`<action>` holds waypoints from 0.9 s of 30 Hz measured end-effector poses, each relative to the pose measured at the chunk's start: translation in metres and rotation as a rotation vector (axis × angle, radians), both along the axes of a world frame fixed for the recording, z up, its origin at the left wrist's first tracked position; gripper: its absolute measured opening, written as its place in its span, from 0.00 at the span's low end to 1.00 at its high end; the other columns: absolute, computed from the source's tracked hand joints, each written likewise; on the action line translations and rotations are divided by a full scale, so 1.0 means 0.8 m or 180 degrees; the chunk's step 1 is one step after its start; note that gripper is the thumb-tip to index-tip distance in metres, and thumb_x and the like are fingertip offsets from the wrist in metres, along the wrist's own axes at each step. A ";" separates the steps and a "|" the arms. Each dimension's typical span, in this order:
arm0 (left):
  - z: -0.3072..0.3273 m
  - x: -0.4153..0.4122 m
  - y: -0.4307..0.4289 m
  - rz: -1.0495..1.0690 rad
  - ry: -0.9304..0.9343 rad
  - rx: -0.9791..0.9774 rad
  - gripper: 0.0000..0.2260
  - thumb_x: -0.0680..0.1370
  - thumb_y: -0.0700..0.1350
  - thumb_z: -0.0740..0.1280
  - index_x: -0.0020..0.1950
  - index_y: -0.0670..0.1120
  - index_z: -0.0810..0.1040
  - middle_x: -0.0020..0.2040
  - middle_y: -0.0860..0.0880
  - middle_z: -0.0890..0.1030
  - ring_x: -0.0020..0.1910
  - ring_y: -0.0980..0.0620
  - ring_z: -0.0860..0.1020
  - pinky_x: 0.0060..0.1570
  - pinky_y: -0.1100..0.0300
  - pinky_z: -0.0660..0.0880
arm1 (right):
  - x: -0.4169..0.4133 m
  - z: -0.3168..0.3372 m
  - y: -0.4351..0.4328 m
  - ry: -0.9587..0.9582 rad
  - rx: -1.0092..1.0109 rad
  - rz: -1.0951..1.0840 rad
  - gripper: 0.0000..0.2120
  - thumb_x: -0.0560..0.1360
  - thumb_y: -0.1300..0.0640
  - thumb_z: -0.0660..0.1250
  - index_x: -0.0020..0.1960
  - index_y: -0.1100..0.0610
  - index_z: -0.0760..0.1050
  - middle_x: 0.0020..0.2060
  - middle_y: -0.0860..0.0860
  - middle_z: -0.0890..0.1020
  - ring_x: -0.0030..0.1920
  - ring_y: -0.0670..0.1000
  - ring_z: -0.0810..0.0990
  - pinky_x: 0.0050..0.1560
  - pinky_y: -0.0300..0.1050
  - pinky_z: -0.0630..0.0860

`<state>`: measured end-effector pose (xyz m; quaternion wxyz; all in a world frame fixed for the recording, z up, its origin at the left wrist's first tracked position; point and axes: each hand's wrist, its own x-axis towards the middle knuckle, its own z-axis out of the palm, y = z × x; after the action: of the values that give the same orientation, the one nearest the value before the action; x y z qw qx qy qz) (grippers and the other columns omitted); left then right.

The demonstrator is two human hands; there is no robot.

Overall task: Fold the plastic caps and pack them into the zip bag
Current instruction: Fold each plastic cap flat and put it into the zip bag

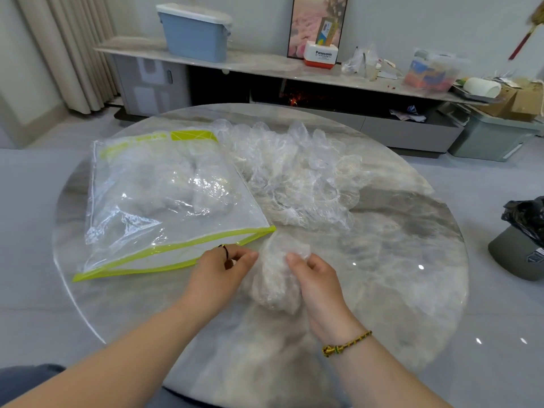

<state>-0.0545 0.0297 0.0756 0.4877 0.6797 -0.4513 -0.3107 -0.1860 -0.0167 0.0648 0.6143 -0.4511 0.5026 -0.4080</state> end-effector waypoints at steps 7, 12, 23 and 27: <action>-0.011 0.097 0.031 0.0568 -0.3375 -0.0601 0.17 0.61 0.51 0.75 0.45 0.44 0.81 0.41 0.45 0.79 0.43 0.49 0.73 0.42 0.57 0.69 | 0.052 -0.014 -0.002 0.0810 -0.0324 0.0510 0.11 0.74 0.62 0.65 0.34 0.61 0.71 0.29 0.53 0.70 0.30 0.45 0.68 0.30 0.38 0.65; -0.027 0.148 0.039 0.0654 -0.3632 -0.0079 0.22 0.47 0.36 0.82 0.39 0.43 0.83 0.35 0.46 0.81 0.30 0.43 0.80 0.39 0.57 0.70 | 0.090 -0.021 0.001 0.1259 -0.0617 0.0961 0.13 0.75 0.63 0.64 0.33 0.57 0.66 0.27 0.50 0.66 0.25 0.41 0.63 0.27 0.35 0.60; 0.002 0.143 0.029 0.0872 -0.2726 -0.1245 0.15 0.72 0.47 0.59 0.42 0.44 0.85 0.36 0.48 0.82 0.38 0.52 0.68 0.34 0.63 0.63 | 0.135 -0.014 -0.012 0.1521 -0.1441 0.1203 0.13 0.78 0.63 0.57 0.35 0.56 0.66 0.30 0.48 0.68 0.37 0.48 0.67 0.38 0.40 0.64; 0.005 0.152 0.037 0.0945 -0.2754 -0.1304 0.15 0.72 0.46 0.60 0.44 0.44 0.85 0.36 0.47 0.82 0.38 0.52 0.69 0.35 0.59 0.63 | 0.189 0.005 -0.055 0.1845 -0.2111 0.0813 0.18 0.78 0.56 0.50 0.61 0.62 0.72 0.50 0.59 0.77 0.54 0.56 0.71 0.51 0.42 0.63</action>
<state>0.0674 0.0596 0.0794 0.4182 0.6934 -0.5624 0.1675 -0.0352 -0.0606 0.0690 0.3162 -0.7773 0.4363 -0.3248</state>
